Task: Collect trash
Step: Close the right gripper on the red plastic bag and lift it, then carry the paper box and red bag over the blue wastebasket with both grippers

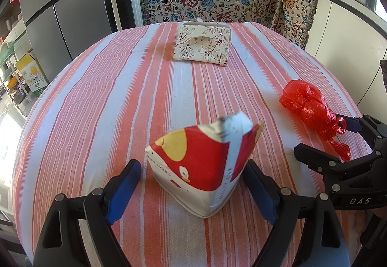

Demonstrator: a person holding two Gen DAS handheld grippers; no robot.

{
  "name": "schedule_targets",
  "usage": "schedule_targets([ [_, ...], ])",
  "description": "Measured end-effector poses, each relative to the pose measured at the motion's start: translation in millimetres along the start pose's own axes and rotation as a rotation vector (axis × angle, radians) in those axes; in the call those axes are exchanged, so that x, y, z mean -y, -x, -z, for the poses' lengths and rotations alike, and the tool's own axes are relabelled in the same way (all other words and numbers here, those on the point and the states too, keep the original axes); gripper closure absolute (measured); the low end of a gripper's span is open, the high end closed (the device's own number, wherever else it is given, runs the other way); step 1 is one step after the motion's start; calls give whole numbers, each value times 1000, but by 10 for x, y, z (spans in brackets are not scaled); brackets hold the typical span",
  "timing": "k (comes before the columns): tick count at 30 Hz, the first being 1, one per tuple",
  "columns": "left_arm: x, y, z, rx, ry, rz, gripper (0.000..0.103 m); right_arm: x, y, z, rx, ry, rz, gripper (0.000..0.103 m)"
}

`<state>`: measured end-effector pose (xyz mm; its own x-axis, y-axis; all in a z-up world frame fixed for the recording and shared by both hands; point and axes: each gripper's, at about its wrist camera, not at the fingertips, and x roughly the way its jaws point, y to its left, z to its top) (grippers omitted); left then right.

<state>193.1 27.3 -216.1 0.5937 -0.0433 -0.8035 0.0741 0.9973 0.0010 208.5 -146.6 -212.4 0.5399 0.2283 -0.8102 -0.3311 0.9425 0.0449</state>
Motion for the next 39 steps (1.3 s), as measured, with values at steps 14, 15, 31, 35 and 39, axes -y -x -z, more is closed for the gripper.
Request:
schedule_targets([
  [14, -214, 380, 130, 43, -41, 239, 15, 280, 143, -423, -151, 4, -163, 2],
  [15, -170, 369, 84, 43, -44, 235, 15, 248, 126, -477, -158, 25, -165, 3],
  [31, 455, 520, -238, 92, -97, 274, 68, 729, 779, -322, -42, -121, -240, 61],
  [35, 1109, 684, -370, 102, -182, 390, 68, 1429, 1212, -81, 33, -252, -162, 61],
  [39, 1908, 694, -467, 80, -263, 523, 68, 2182, 1465, 295, 40, -353, -7, 61],
])
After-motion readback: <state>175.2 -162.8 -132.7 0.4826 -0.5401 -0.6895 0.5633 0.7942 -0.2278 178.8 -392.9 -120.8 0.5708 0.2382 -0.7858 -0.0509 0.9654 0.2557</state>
